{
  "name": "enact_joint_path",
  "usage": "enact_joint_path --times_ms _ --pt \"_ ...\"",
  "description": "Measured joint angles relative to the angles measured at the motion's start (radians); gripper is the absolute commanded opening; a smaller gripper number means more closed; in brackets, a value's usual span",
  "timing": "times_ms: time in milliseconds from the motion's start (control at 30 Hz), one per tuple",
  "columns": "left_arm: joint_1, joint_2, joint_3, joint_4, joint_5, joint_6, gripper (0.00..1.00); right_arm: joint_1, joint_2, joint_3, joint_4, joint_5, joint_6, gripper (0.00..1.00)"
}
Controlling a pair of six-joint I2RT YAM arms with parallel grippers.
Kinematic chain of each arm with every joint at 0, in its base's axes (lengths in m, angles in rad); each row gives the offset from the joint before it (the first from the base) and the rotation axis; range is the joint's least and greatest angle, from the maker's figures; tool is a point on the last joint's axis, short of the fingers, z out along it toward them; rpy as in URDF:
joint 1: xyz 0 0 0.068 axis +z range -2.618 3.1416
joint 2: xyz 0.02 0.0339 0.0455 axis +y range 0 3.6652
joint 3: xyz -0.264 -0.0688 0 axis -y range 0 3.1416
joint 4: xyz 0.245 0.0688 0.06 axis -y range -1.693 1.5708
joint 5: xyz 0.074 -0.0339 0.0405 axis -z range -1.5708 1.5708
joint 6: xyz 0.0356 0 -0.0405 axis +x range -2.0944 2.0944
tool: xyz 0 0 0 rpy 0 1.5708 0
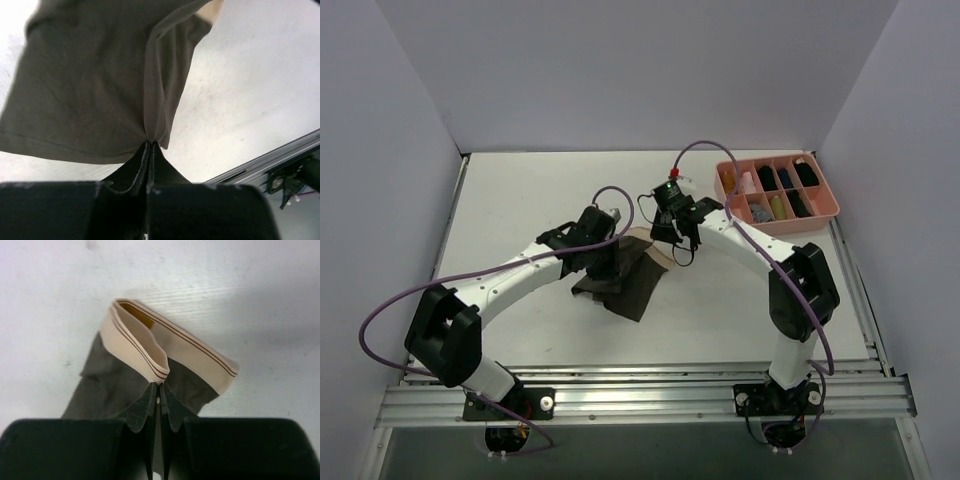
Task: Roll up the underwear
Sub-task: Fold the underwear
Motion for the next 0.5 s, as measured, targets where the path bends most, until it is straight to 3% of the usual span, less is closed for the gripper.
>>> enact_joint_path --times_ms 200,500 --pt "0.044 -0.037 0.125 -0.035 -0.026 0.005 0.02 0.000 0.000 0.129 0.001 -0.027 -0.022 0.00" --pt "0.058 -0.065 0.171 -0.050 -0.009 0.009 0.02 0.000 -0.006 0.136 -0.005 -0.053 -0.023 0.00"
